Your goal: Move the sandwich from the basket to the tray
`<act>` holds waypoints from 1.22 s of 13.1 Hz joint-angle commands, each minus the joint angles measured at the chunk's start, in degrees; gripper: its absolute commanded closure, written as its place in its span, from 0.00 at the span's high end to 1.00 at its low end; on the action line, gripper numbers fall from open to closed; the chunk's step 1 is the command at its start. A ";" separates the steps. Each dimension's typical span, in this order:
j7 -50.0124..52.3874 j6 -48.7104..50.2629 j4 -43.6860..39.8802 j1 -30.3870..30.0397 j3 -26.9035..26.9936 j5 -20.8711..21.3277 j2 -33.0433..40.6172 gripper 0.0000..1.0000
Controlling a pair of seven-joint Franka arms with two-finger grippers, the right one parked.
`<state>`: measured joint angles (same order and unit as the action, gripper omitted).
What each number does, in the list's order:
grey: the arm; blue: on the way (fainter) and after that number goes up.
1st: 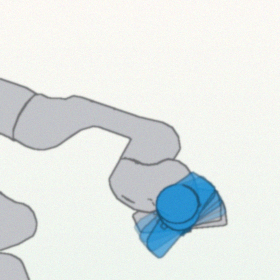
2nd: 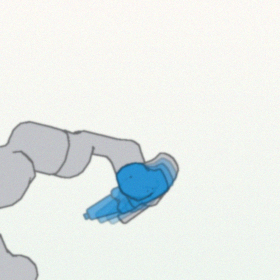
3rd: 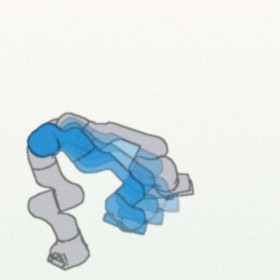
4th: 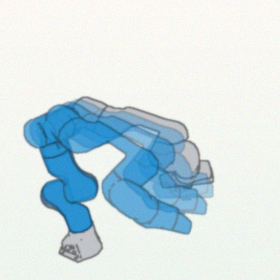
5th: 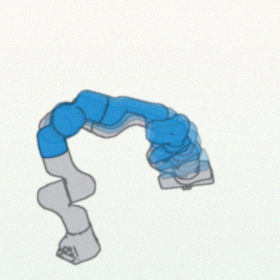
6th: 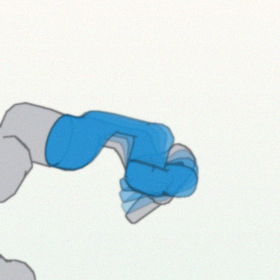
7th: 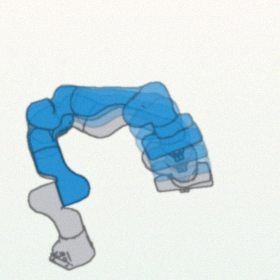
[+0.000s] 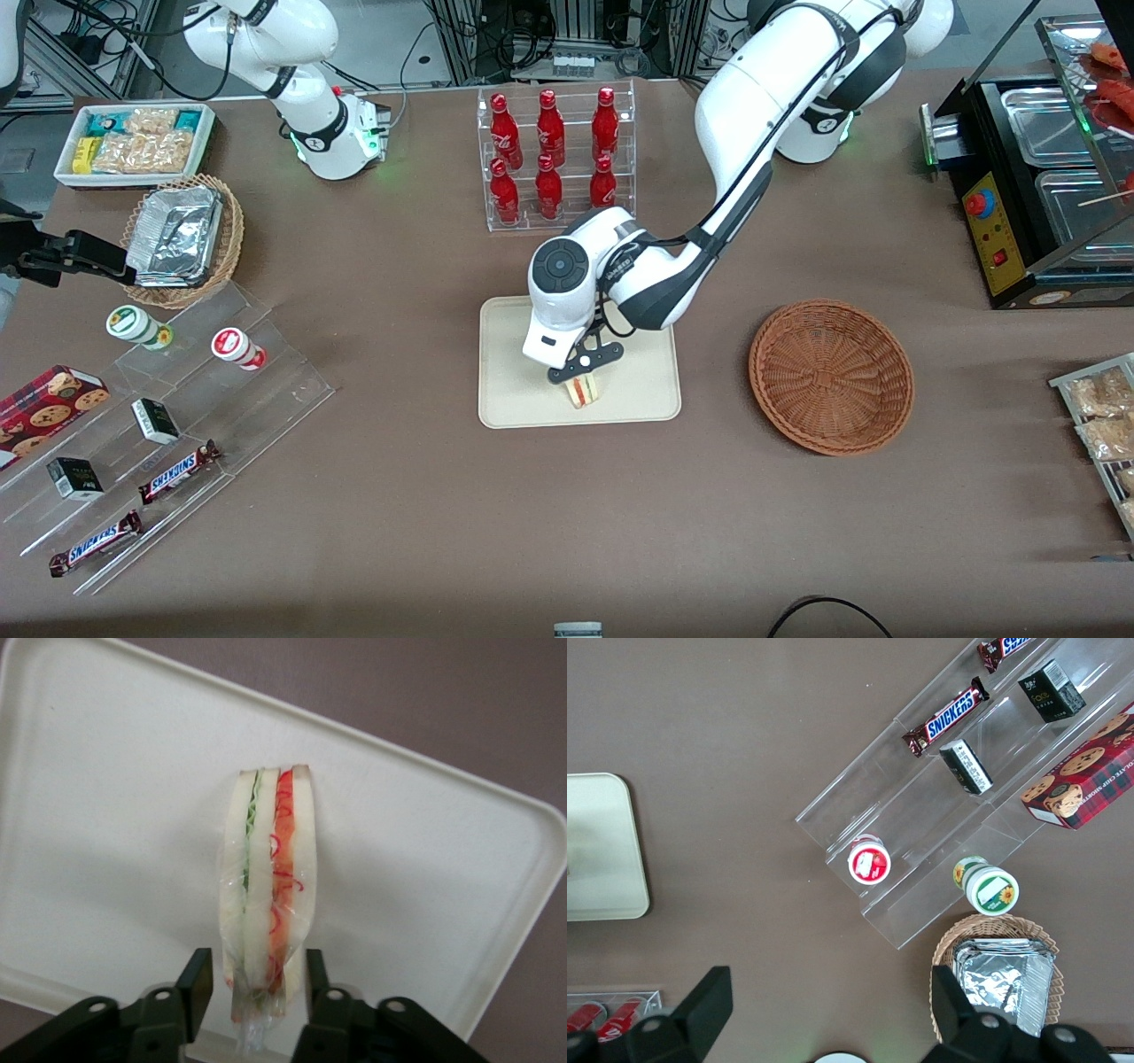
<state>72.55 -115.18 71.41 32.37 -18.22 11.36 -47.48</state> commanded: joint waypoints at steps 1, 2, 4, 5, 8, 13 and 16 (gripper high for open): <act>-0.55 3.73 -2.76 -0.20 0.38 0.59 1.50 1.00; -2.39 4.44 -2.76 -1.24 0.29 0.51 2.21 1.00; -3.90 6.80 -2.76 -2.83 0.03 -0.54 3.52 1.00; -4.17 7.86 -2.76 -3.10 0.20 -1.24 4.92 1.00; -13.90 13.04 -2.24 -5.12 0.38 -1.08 9.14 1.00; -23.73 15.34 8.99 -13.28 0.47 0.33 17.84 1.00; -35.24 12.19 19.00 -20.48 0.21 -1.33 26.27 1.00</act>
<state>42.98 -99.90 80.94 16.03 -17.55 11.20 -29.17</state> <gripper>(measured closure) 0.000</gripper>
